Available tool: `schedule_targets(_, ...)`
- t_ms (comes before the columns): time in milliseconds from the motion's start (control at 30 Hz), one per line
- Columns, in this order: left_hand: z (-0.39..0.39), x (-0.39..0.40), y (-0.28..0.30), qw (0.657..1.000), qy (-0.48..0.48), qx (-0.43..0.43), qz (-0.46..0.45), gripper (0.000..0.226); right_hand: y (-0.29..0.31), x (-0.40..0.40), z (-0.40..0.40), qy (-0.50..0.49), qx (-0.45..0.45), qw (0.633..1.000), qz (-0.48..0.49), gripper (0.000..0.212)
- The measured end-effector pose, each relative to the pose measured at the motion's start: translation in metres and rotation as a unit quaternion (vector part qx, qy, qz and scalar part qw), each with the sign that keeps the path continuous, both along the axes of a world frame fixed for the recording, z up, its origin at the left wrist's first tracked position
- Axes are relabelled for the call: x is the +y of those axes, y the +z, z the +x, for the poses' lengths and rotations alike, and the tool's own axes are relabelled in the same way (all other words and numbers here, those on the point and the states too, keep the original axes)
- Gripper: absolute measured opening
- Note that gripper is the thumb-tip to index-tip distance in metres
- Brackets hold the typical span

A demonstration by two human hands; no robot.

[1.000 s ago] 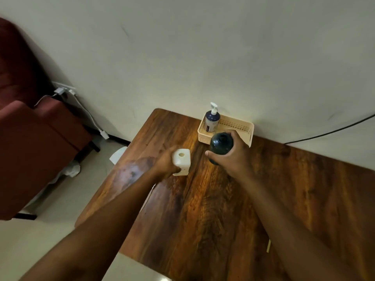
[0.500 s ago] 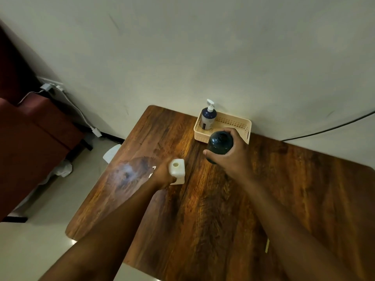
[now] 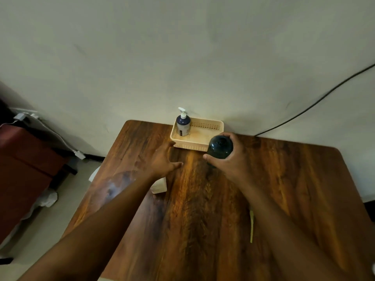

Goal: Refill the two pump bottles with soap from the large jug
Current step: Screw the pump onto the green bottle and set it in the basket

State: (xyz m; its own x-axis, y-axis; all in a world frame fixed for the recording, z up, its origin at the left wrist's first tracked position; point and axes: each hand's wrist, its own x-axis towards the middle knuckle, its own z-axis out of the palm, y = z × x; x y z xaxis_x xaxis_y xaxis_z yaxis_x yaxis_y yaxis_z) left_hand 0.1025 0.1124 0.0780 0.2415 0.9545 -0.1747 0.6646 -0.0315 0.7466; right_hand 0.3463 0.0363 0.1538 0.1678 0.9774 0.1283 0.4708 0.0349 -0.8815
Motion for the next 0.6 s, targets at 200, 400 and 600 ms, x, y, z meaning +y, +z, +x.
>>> schedule_targets(200,0.107,-0.010,-0.008,0.995,-0.096,0.031,0.008,0.078,0.000,-0.040,0.075,-0.074,-0.005,0.997,0.007,0.072)
schedule_targets(400,0.203,-0.039,-0.035,0.985,-0.159,0.060,-0.005,0.080,-0.008,-0.079,0.141,-0.135,-0.004,0.991,0.020,0.069)
schedule_targets(600,0.265,-0.070,-0.064,0.979,-0.173,0.063,-0.091,0.069,-0.018,-0.113,0.181,-0.175,-0.015,0.984,0.019,0.067)
